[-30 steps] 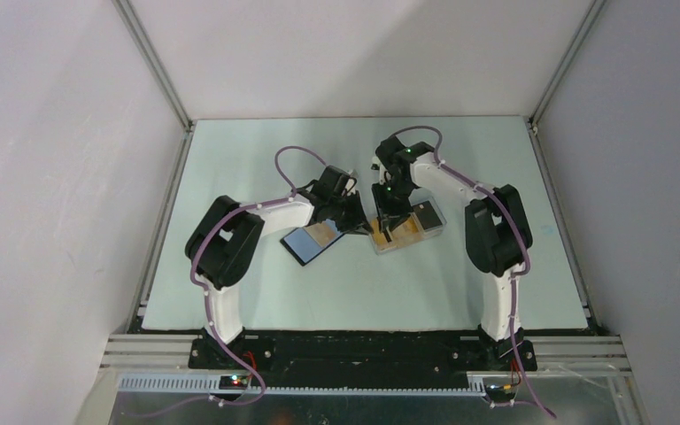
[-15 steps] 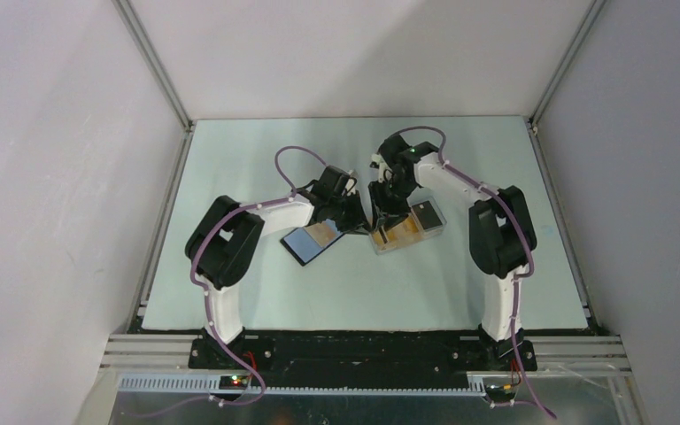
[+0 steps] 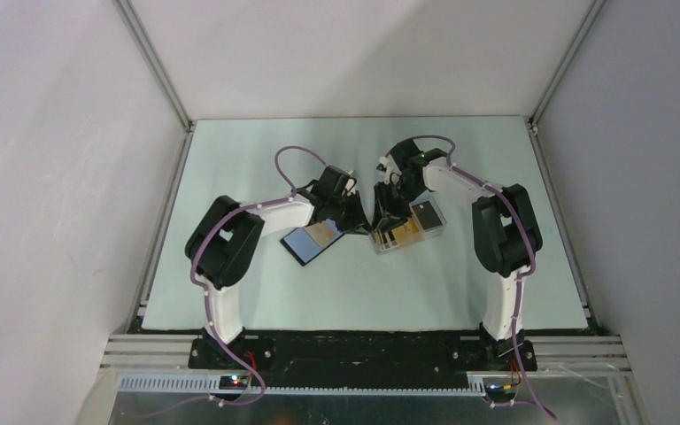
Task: Put the credit cards into the card holder
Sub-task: Pick up the credit card from the storage box.
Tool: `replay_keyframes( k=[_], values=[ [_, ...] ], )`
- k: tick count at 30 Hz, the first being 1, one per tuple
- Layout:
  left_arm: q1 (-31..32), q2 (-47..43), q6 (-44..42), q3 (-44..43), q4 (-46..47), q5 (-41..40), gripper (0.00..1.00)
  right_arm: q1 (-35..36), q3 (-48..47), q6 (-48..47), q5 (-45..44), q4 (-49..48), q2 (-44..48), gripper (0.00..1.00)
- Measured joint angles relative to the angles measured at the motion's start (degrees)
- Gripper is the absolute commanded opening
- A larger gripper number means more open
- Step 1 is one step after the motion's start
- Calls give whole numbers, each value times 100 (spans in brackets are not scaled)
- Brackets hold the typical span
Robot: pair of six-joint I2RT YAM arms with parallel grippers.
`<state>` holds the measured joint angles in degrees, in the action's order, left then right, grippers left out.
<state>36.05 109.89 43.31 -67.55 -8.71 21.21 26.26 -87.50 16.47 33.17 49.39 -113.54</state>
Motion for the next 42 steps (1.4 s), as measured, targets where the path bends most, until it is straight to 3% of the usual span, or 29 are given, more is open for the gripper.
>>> replay_keyframes(
  k=[5,13,20,23,27,32,33,38,42],
  values=[
    [0,2,-7,-2,-2,0,0,-15,48,-4,-125,-28,0,36],
    [0,2,-15,-2,0,0,0,-24,48,-28,-365,-17,-2,22],
    [0,4,-26,-2,0,4,0,15,-4,-111,-844,131,-59,17],
    [0,4,-26,-2,0,4,0,52,-76,-162,-1110,254,-61,16],
    [0,4,-26,-2,0,4,0,146,-234,-223,-1397,389,-63,27],
    [0,4,-26,-2,0,4,0,175,-262,-295,-1121,348,-66,30],
    [0,4,-26,-2,0,4,0,173,-262,-295,-1025,308,-72,28],
    [0,4,-26,-2,0,4,0,162,-269,-293,-826,199,-264,1],
    [0,4,-26,-2,0,2,0,103,-260,-304,-726,177,-339,0]
  ],
)
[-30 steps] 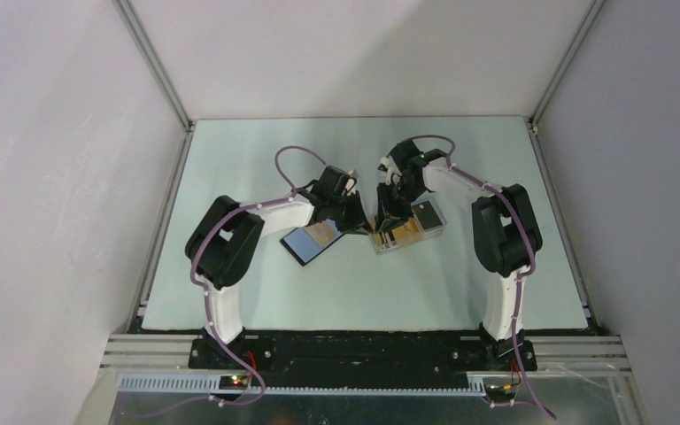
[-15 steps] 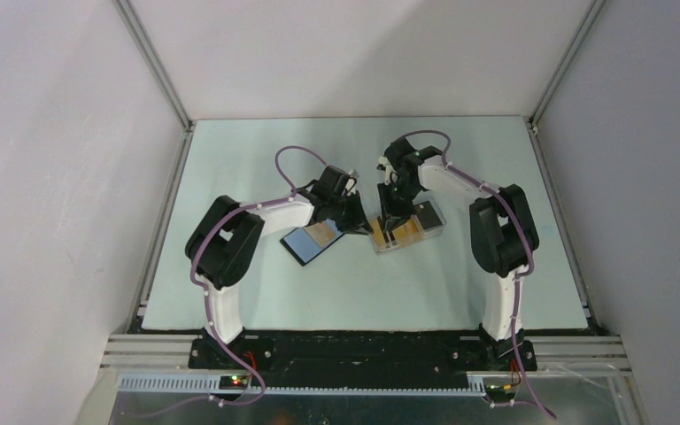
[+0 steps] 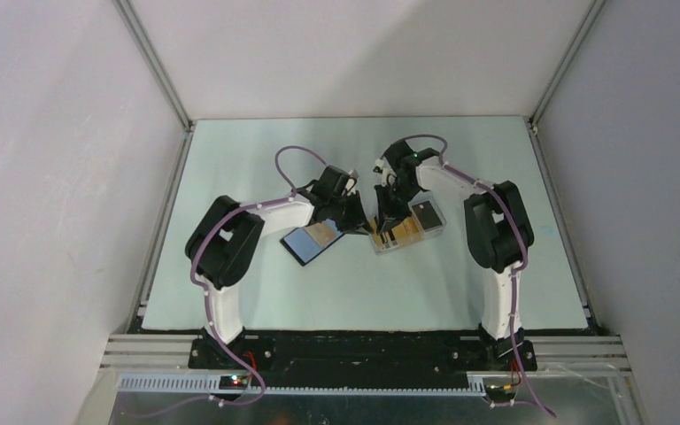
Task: Put the credit cards into the card holder
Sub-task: Pick up the credit card from the storage box.
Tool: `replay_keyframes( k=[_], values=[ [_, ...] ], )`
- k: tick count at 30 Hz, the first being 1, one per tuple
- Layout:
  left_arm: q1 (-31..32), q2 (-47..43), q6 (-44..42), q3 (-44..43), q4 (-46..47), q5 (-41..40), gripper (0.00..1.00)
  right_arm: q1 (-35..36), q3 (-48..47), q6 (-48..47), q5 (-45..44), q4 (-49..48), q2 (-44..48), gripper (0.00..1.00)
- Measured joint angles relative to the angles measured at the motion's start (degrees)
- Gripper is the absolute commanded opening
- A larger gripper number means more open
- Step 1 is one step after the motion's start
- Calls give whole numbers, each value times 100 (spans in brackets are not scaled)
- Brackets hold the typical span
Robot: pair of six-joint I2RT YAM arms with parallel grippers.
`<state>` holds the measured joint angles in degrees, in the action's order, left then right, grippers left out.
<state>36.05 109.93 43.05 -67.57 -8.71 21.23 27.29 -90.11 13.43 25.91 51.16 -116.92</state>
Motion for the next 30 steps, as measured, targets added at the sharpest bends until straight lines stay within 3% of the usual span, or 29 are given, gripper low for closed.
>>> replay_keyframes(
  k=[11,14,23,30],
  values=[
    [0,0,0,0,0,0,2,-487,127,26,551,26,544,0],
    [2,-11,-4,0,-2,-7,11,-678,127,13,678,-35,761,0],
    [50,-177,-310,11,-208,-345,50,-975,426,-188,789,-227,811,0],
    [50,-680,-501,-109,-476,-404,63,-990,1224,-313,737,-911,1191,0]
  ],
)
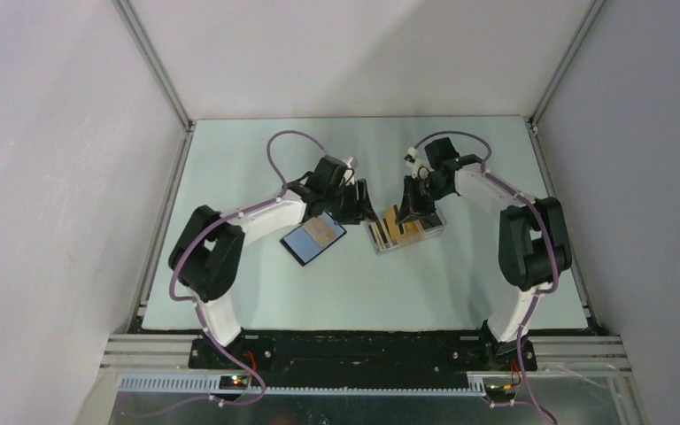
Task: Put the credit cards into the card holder
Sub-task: Pick up the credit card from the storage box.
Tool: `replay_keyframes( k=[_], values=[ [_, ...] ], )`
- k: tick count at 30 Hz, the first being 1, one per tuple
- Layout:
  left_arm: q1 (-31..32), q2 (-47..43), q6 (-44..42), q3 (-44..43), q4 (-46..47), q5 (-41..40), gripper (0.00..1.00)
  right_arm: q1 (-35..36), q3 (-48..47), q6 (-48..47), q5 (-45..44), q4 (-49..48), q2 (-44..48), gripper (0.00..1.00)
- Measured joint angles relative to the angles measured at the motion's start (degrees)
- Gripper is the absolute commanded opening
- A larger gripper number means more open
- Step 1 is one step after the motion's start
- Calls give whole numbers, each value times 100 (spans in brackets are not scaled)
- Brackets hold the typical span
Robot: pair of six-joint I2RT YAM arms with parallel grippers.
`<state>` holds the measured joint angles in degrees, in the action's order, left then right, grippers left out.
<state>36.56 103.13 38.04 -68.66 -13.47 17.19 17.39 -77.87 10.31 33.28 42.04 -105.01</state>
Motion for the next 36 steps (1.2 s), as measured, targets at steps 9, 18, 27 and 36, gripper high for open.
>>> replay_keyframes(
  k=[9,18,27,36],
  values=[
    [-31,-511,-50,-133,457,245,66,9,555,-33,-315,-723,409,0],
    [-74,-662,7,76,977,455,66,175,1023,-138,-1207,-1281,844,16],
    [-76,-662,2,201,1093,468,66,94,1080,-83,-2009,-1467,1049,68],
    [-76,-662,-2,308,1123,468,66,76,1073,-90,-2240,-1386,1222,56]
  ],
)
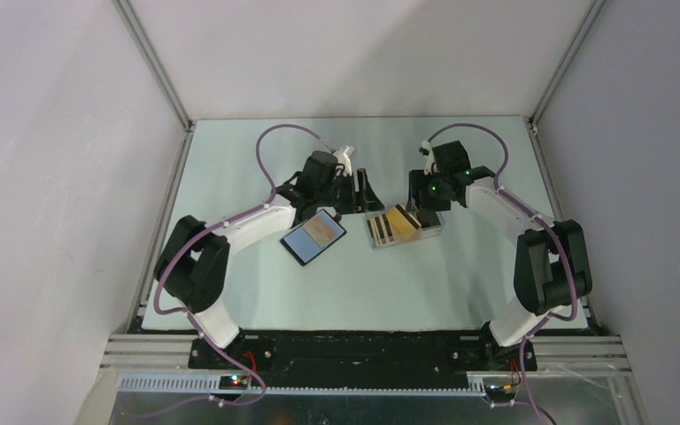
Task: Put the credit cards into the card holder
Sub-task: Pick up the credit card from the storage box.
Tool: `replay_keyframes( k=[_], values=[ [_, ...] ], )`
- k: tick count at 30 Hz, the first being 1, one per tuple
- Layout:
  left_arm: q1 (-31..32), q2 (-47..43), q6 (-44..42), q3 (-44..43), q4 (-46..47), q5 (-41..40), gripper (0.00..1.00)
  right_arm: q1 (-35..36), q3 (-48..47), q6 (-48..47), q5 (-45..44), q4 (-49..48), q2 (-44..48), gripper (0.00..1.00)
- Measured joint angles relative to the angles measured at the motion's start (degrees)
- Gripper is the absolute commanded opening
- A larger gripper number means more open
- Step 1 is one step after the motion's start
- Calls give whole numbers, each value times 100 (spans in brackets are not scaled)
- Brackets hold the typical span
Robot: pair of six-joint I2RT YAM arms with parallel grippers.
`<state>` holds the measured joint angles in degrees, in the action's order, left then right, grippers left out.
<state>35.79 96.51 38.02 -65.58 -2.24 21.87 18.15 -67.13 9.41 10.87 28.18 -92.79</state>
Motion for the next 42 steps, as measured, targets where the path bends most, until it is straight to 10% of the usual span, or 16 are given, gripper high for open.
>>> replay_keyframes(
  k=[24,42],
  values=[
    [9,457,-7,11,-310,-76,65,-297,-693,164,894,1456,-907,36],
    [46,997,-2,11,-448,-249,52,-212,-907,269,848,1593,-1082,41]
  ],
)
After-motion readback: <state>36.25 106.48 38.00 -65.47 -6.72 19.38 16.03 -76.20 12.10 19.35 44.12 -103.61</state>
